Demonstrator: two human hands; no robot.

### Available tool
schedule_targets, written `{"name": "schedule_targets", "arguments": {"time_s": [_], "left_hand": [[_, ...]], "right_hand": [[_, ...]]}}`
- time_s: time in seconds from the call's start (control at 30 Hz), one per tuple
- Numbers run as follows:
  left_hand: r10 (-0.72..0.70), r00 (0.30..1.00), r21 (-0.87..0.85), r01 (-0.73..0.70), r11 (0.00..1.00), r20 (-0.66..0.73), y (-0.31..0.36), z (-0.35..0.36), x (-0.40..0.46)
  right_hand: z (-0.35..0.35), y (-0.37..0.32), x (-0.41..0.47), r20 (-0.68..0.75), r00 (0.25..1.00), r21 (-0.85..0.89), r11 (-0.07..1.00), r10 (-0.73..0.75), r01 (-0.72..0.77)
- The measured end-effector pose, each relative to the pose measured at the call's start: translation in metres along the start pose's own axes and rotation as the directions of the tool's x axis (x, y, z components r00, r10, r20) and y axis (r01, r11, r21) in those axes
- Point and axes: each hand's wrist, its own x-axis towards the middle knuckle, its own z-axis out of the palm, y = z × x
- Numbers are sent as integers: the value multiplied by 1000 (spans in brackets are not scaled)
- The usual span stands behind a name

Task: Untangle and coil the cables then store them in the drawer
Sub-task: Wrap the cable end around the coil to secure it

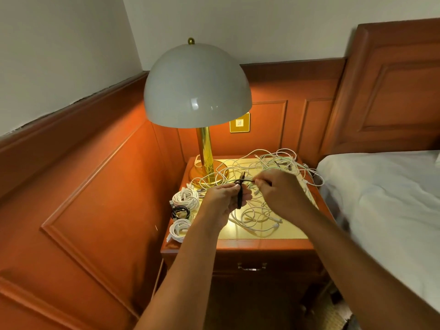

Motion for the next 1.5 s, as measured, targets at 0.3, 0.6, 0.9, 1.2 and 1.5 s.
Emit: {"name": "schedule_targets", "arguments": {"time_s": [0.3,0.6,0.9,1.2,1.5], "left_hand": [[-89,996,-391,79,917,-8,-8,23,-8],[-101,994,-489,70,869,-36,-14,31,-17],[-147,988,-380,154,912,45,-7,23,-20],[627,773,835,-407,371,99,-16,-13,-20],[460,802,790,-541,290,381,-13,-7,-8]], "right_hand": [[79,15,-57,-387,897,394,918,213,-48],[89,20,-57,-519,839,385,921,163,59],[84,22,-49,-573,789,386,922,222,21],[45,33,-37,-328,900,460,881,286,-112],[24,26,-38,-158,954,504,851,257,-146]]}}
